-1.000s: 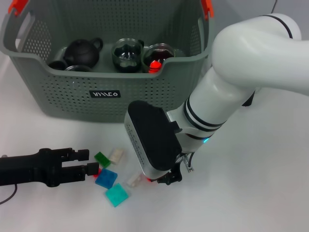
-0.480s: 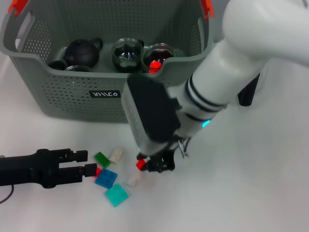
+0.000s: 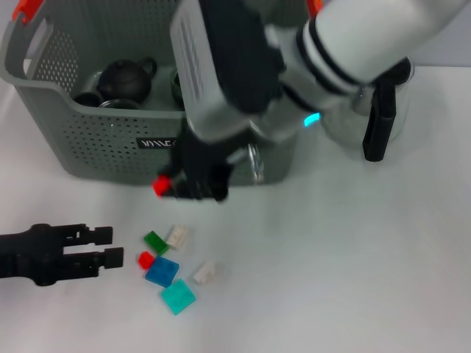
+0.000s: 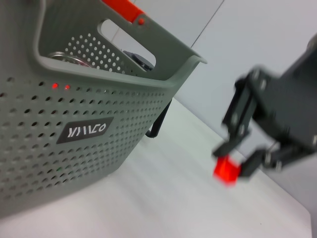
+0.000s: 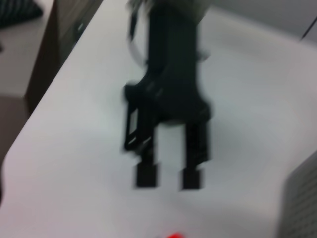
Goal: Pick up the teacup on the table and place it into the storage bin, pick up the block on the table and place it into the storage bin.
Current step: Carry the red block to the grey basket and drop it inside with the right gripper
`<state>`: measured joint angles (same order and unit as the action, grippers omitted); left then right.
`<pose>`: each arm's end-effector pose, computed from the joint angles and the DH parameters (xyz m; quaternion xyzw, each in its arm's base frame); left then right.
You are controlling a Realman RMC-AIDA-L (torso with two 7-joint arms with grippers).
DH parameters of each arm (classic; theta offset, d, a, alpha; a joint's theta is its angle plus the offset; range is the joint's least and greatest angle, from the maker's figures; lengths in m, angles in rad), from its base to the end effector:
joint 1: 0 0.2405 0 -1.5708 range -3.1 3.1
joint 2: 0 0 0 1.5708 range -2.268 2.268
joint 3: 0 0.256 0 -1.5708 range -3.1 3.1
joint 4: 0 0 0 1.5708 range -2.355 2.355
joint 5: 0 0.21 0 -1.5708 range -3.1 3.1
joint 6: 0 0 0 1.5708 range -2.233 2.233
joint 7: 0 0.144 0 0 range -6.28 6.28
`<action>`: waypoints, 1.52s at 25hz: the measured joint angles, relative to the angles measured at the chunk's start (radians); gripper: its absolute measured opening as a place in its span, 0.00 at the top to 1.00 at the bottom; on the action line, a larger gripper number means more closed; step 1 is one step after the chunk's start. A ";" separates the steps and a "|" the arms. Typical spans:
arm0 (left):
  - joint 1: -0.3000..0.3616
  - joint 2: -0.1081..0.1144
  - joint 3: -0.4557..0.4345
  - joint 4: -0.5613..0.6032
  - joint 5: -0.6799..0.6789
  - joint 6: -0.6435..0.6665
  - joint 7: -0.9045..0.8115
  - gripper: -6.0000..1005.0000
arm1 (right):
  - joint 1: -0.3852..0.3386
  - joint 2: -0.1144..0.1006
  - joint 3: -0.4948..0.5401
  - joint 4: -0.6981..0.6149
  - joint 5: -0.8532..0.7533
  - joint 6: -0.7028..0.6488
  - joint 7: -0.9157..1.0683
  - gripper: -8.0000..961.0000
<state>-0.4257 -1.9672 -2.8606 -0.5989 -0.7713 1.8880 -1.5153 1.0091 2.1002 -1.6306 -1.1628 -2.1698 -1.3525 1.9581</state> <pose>-0.3316 0.2546 0.0539 -0.8910 -0.3776 -0.2439 0.0643 0.0063 0.3530 -0.0837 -0.9853 -0.1589 -0.0600 0.0168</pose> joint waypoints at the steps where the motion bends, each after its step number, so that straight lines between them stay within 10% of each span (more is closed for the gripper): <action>1: 0.002 0.004 0.000 0.000 0.000 0.004 0.000 0.32 | 0.000 0.000 0.020 -0.018 0.001 -0.002 0.009 0.78; 13: -0.003 0.022 0.009 -0.001 0.001 -0.001 0.014 0.32 | 0.062 -0.012 0.391 0.049 -0.040 0.001 0.000 0.79; 25: -0.022 0.022 0.014 -0.001 0.011 -0.011 0.017 0.32 | 0.118 -0.064 0.448 0.326 -0.053 0.241 0.007 0.78; 38: -0.040 0.026 0.031 -0.027 0.012 -0.013 -0.005 0.32 | 0.097 -0.063 0.486 0.292 -0.093 0.259 0.064 0.43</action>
<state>-0.4660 -1.9410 -2.8300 -0.6255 -0.7590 1.8745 -1.5199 1.1058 2.0368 -1.1442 -0.8710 -2.2628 -1.0930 2.0224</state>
